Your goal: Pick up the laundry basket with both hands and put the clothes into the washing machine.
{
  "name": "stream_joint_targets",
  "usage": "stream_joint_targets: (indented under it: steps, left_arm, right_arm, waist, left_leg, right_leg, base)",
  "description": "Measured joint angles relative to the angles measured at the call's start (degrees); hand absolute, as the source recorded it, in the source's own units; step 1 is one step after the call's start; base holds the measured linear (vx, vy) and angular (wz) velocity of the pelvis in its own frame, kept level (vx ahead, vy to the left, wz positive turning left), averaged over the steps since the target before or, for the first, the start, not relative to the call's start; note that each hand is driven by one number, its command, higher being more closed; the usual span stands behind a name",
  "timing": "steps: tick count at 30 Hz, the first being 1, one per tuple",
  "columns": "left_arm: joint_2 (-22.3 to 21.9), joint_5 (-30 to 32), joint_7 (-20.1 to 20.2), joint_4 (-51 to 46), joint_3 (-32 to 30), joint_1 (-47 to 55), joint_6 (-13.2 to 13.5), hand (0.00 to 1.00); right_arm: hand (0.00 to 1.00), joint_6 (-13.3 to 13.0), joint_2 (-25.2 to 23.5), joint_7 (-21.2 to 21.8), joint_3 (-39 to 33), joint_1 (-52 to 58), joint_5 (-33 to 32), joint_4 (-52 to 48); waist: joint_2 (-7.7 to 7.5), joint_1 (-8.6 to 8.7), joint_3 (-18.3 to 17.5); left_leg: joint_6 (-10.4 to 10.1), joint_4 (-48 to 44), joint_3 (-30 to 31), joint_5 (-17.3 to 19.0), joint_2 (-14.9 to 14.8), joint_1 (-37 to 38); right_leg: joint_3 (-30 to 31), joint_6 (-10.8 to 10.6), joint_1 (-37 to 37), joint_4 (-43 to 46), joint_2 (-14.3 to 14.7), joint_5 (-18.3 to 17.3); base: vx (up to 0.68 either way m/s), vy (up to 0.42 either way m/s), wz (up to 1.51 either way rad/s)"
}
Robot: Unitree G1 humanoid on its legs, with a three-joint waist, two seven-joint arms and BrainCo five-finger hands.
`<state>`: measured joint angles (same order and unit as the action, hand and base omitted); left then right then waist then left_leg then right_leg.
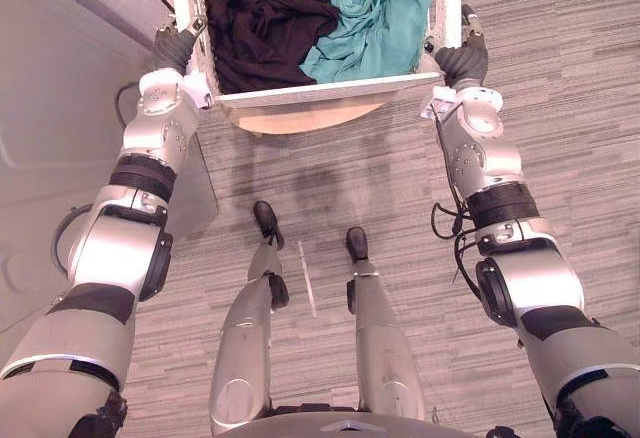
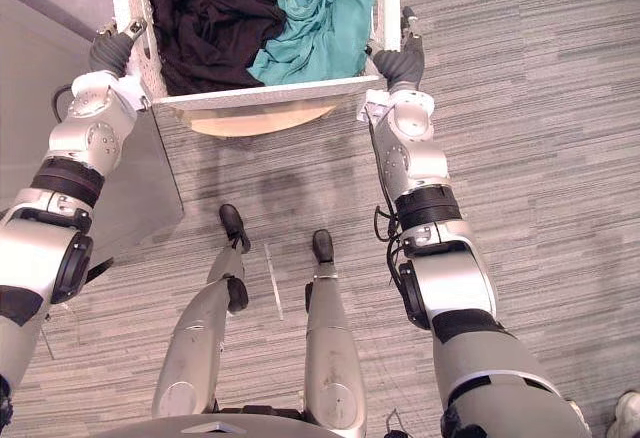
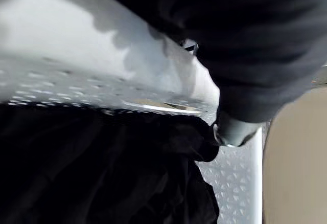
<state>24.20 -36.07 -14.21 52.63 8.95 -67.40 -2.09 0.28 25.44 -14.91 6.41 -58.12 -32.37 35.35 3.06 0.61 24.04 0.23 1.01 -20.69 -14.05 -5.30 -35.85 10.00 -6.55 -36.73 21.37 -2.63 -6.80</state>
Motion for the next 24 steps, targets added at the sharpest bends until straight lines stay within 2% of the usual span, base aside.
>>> stream_joint_targets:
  steps: [5, 9, 12, 16, 20, 21, 22, 24]
  left_arm:
    - [1.3, 0.39, -0.48, -0.28, -1.52, -0.11, 0.0, 0.0]
    - [4.01, 1.49, -0.69, -1.99, -4.09, 0.25, -0.01, 0.0]
    - [6.19, 1.48, -1.29, -6.35, -6.24, 3.14, 0.04, 0.0]
    - [6.62, 1.29, -1.83, -14.39, -10.51, 12.19, 1.1, 0.0]
    - [2.18, 1.26, -2.53, -25.73, -15.6, 28.27, 2.9, 0.0]
    - [-0.83, 1.37, -2.87, -29.59, -16.28, 35.13, 3.66, 0.0]
    - [-2.05, 1.43, -2.86, -30.53, -16.32, 37.31, 3.88, 0.0]
    - [-8.75, 1.45, -2.52, -31.77, -16.66, 47.11, 4.12, 0.0]
  right_arm:
    - [0.0, 0.0, 1.18, -0.03, -0.26, 0.19, 0.02, -0.25]
    - [0.0, -0.07, 3.54, -0.08, -4.71, 5.23, 0.05, -3.86]
    - [0.0, -0.1, 5.07, -0.11, -9.98, 13.33, 0.05, -10.3]
    - [0.0, -0.25, 6.48, -0.13, -18.78, 27.39, 1.12, -21.06]
    - [0.0, -0.75, 3.67, -0.17, -30.86, 43.99, 2.82, -27.17]
    - [0.0, -1.21, 0.51, -0.18, -34.79, 49.76, 3.61, -27.77]
    - [0.0, -1.23, -0.76, -0.19, -35.86, 51.44, 3.62, -27.73]
    - [0.0, -1.19, -7.33, -0.04, -37.94, 58.58, 3.91, -27.46]
  waist:
    - [0.0, 0.07, 0.0]
    - [0.0, -0.03, 0.0]
    - [0.0, -0.09, 0.0]
    - [-0.03, 0.1, 0.0]
    - [-0.14, 0.26, -0.12]
    - [-0.33, 0.33, -0.39]
    - [-0.52, 0.3, -0.65]
    - [-1.38, 0.18, -2.27]
  left_leg:
    - [-0.04, -0.62, 0.19, -0.04, 0.0, -0.16]
    - [-0.04, -1.71, 0.42, -0.03, -0.04, -0.07]
    - [-0.04, -1.93, 0.41, -0.03, 0.1, 1.31]
    - [-0.09, -1.89, 0.31, 1.01, 1.11, 4.52]
    - [0.6, -1.93, 0.82, 2.1, 2.08, 9.71]
    - [0.8, -1.92, 1.32, 2.59, 2.57, 11.79]
    - [0.82, -1.91, 1.51, 2.71, 2.77, 12.4]
    - [0.7, -1.79, 1.9, 3.37, 3.41, 15.69]
  right_leg:
    - [-0.24, 0.01, 0.05, 0.39, -0.09, -0.01]
    - [-1.24, 0.18, 0.16, 2.09, -0.17, -0.16]
    - [-1.49, 0.43, 0.99, 3.6, -0.29, -0.49]
    - [-2.06, 0.29, 4.03, 4.68, -1.43, -3.14]
    - [-3.45, 0.37, 9.29, 5.75, -2.57, -5.26]
    - [-4.46, 0.4, 11.75, 5.74, -3.25, -6.41]
    - [-4.58, 0.38, 12.45, 5.74, -3.42, -6.79]
    - [-5.78, 0.49, 16.19, 5.6, -4.28, -8.11]
  base:
    - [0.0, 0.009, 0.02]
    - [0.01, 0.014, 0.11]
    - [0.01, 0.0, 0.09]
    - [0.0, -0.028, 0.12]
    - [0.05, -0.044, 0.19]
    - [0.08, -0.051, 0.17]
    - [0.1, -0.063, 0.19]
    - [0.09, -0.05, 0.18]
